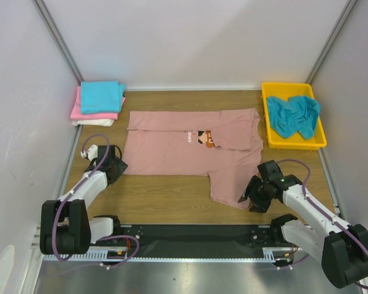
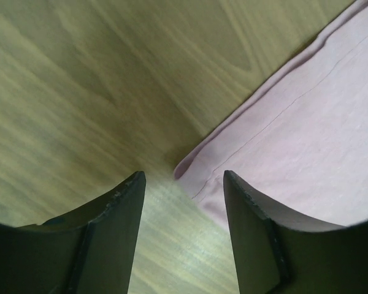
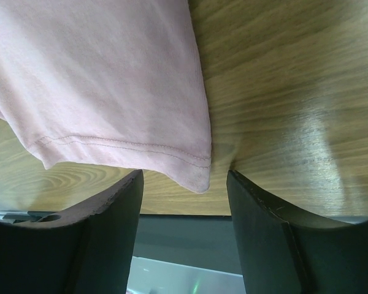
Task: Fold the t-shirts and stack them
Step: Fold the tshirt
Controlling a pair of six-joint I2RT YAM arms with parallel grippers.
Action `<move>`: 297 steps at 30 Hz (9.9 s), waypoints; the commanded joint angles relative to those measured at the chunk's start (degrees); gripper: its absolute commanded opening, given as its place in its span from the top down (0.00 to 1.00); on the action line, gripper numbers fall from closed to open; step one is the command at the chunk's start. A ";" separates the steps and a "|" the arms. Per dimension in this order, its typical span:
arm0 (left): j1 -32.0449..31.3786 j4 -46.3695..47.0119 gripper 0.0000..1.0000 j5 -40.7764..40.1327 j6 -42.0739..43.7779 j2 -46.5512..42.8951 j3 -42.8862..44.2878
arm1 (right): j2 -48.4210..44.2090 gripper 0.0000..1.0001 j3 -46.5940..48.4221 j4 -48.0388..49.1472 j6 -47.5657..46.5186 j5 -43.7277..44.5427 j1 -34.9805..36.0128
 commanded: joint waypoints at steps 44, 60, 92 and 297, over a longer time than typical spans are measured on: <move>0.72 3.86 0.73 1.98 -2.35 2.92 -2.91 | -1.89 0.37 1.90 -2.13 5.96 4.96 2.55; 0.72 3.42 0.99 1.27 -2.00 5.91 -2.30 | -3.92 0.40 -0.73 -0.29 11.41 6.72 8.09; 0.72 1.83 1.00 -0.66 -1.74 4.42 -0.63 | 0.91 1.00 14.55 -7.50 6.95 15.77 6.07; -2.44 1.49 0.58 -2.59 8.02 35.70 36.81 | 33.61 0.42 34.42 12.90 -26.38 21.40 -13.27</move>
